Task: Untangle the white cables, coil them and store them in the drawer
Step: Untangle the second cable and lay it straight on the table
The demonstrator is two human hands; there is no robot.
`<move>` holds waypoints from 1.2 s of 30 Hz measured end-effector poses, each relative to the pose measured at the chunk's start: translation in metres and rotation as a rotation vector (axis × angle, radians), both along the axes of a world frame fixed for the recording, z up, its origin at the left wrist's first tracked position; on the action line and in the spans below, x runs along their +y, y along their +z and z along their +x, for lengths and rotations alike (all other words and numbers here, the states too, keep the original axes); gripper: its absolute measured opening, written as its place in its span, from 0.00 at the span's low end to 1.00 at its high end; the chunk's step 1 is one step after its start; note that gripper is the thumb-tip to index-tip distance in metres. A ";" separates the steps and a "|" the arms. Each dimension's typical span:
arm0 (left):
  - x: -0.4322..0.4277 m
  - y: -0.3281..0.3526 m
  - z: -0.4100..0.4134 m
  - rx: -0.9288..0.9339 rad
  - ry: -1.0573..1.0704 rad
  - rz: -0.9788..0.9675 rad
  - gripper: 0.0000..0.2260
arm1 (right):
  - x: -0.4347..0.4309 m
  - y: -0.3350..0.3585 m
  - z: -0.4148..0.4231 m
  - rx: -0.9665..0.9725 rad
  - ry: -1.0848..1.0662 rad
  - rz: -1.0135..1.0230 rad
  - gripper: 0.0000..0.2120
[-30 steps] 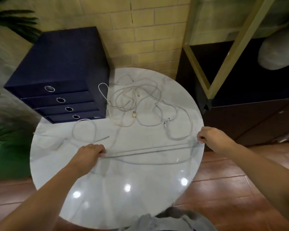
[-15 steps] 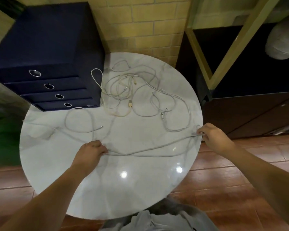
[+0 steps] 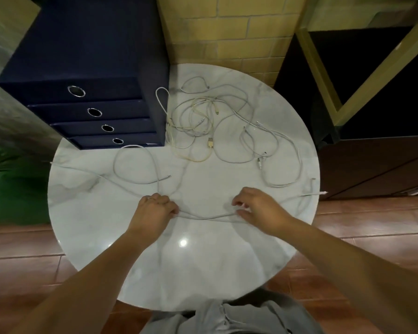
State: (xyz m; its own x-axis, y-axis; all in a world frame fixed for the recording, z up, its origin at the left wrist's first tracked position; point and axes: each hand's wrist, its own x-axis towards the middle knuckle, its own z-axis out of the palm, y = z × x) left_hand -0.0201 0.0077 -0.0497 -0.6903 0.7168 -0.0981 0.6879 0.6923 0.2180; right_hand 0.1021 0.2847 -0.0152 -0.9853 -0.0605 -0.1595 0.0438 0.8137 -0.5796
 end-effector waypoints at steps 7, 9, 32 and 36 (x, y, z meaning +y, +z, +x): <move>-0.004 -0.004 -0.012 -0.087 -0.024 0.024 0.06 | -0.101 -0.020 -0.047 -0.116 0.028 0.015 0.17; -0.008 -0.007 -0.016 -0.105 -0.047 0.004 0.08 | -0.116 -0.025 -0.058 -0.159 -0.021 0.025 0.16; -0.051 0.002 -0.122 -0.281 0.131 -0.001 0.04 | -0.139 -0.033 -0.076 -0.331 -0.249 0.153 0.09; -0.076 0.025 -0.126 -0.202 0.128 0.153 0.05 | -0.138 -0.032 -0.076 -0.356 -0.253 0.160 0.09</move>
State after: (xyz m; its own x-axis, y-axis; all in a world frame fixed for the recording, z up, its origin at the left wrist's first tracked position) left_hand -0.1459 -0.0680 -0.0248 -0.7536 0.6422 -0.1404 0.5291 0.7193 0.4502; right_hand 0.0260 0.1470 -0.0474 -0.8482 0.2281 -0.4780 0.4262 0.8298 -0.3603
